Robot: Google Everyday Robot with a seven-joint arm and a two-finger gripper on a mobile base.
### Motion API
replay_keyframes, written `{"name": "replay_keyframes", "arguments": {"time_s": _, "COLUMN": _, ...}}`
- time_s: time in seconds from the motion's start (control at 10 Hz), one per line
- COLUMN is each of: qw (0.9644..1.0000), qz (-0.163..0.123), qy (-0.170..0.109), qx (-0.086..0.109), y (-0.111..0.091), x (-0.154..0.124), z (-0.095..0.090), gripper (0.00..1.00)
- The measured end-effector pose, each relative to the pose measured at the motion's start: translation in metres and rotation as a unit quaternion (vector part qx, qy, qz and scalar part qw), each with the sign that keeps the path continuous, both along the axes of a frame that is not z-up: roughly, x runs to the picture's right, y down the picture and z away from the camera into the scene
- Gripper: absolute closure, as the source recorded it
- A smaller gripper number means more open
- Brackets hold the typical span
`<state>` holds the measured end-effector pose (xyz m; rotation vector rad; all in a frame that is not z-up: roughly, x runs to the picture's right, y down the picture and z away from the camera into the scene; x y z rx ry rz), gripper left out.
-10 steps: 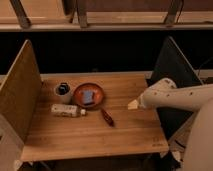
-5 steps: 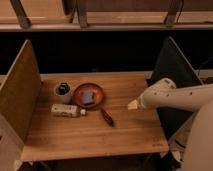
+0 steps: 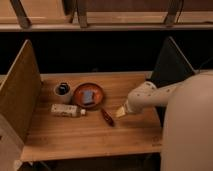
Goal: Place the pepper in the ceramic bowl
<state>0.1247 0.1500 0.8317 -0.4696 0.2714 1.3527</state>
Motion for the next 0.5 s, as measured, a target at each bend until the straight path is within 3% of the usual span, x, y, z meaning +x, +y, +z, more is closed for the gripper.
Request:
{"name": "replay_keyframes", "arguments": {"time_s": 0.3, "qw": 0.9987, "qz": -0.040, "qy": -0.027, "qx": -0.017, "y": 0.001, "x": -0.041, "z": 0.012, "gripper": 0.20}}
{"name": "replay_keyframes", "arguments": {"time_s": 0.5, "qw": 0.9948, "qz": -0.084, "qy": -0.046, "qx": -0.036, "y": 0.010, "x": -0.076, "z": 0.021, "gripper": 0.20}}
